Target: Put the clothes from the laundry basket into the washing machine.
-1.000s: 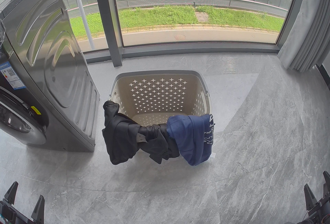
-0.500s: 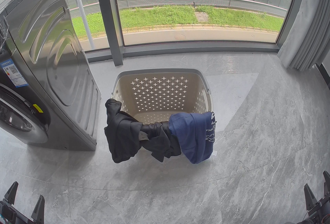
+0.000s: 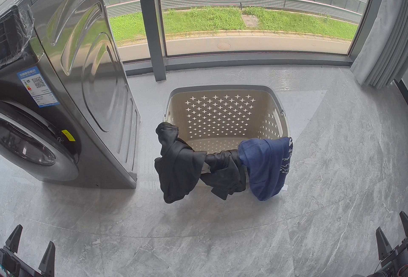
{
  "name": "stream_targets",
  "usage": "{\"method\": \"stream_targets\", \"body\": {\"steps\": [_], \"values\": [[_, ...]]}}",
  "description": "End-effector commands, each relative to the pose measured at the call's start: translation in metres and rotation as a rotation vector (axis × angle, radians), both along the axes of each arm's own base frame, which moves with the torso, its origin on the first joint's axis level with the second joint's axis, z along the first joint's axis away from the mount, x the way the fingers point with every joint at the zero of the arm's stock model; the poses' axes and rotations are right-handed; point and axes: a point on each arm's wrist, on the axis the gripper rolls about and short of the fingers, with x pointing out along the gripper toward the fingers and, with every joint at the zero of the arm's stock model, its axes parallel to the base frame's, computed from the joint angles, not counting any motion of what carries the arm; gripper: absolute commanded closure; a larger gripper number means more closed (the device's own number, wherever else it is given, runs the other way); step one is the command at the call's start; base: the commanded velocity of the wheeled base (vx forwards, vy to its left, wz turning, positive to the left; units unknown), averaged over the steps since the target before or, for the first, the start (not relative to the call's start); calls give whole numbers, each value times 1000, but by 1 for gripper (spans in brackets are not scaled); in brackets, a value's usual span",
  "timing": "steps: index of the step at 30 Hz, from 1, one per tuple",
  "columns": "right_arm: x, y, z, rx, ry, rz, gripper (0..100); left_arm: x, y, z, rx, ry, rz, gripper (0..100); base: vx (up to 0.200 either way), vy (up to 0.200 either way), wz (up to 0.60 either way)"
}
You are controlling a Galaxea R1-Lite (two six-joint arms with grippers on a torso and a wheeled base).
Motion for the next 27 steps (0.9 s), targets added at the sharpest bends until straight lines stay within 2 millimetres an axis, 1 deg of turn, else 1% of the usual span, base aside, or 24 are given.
{"method": "stream_targets", "body": {"steps": [1,4,13,19,27], "values": [[0,0,-5,0,5,1,0,0,0,-5,1,3,1,0,0,200,0],[0,0,-5,0,5,1,0,0,0,-5,2,3,1,0,0,200,0],[0,0,-5,0,5,1,0,0,0,-5,4,3,1,0,0,0,0],[0,0,-5,0,5,1,0,0,0,-5,4,3,1,0,-200,0,0],[0,0,-5,0,5,1,0,0,0,-5,4,3,1,0,0,0,0]]}}
